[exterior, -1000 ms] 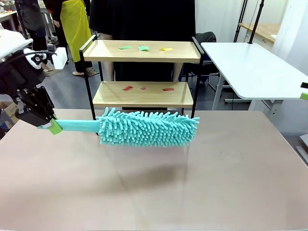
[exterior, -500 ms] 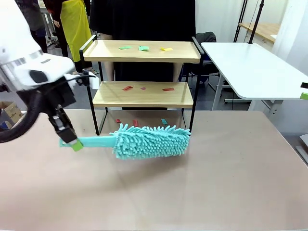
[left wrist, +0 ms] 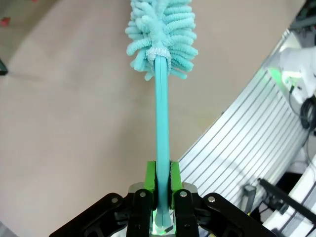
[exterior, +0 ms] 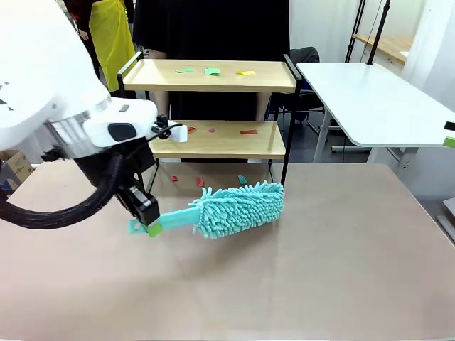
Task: Clean the shelf.
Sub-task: Clean the specific section of the Shelf indicated by the human with the Duster.
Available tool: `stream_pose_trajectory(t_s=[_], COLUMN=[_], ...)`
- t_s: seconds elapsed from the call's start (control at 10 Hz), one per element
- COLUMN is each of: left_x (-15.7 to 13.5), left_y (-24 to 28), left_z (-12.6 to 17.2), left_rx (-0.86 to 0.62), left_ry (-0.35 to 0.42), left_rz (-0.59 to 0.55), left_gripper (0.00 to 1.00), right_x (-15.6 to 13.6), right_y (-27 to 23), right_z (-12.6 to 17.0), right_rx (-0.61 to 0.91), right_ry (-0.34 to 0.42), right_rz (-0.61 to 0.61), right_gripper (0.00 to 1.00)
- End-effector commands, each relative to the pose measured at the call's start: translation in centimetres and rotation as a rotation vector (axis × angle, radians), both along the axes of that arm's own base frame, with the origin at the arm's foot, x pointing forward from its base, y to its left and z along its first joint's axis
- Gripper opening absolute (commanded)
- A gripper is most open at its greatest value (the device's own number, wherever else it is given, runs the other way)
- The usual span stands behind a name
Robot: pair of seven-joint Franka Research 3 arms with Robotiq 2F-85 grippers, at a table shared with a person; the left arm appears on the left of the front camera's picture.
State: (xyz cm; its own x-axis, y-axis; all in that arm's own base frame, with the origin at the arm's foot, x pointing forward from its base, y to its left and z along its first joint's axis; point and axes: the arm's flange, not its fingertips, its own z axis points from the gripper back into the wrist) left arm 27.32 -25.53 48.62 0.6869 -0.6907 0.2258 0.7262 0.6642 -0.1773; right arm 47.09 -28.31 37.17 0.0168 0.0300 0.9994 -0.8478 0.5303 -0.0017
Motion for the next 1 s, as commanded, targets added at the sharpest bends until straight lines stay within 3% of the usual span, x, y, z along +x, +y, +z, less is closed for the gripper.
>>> stream_pose_trajectory(t_s=[0.0,0.5,0.8,0.9], left_x=[0.8,2.7,3.8,4.5], left_y=[-2.1,-5.7,-7.8,-8.3], left_z=[-0.5,-3.6,-5.3,-5.8], left_rx=[-0.033,-0.107,-0.181,-0.210], left_ry=[-0.018,-0.032,-0.077,-0.038], left_rz=[0.115,0.281,0.349,0.336], left_gripper=[0.14,0.14,0.14,0.14], right_x=[0.0,0.0,0.0,0.0], right_y=[0.4,0.4,0.4,0.4], right_z=[0.6,0.6,0.6,0.6], right_rx=[-0.014,-0.014,-0.014,-0.014], right_ry=[0.025,0.025,0.025,0.025], right_rz=[-0.007,-0.007,-0.007,-0.007], right_gripper=[1.00,1.00,1.00,1.00])
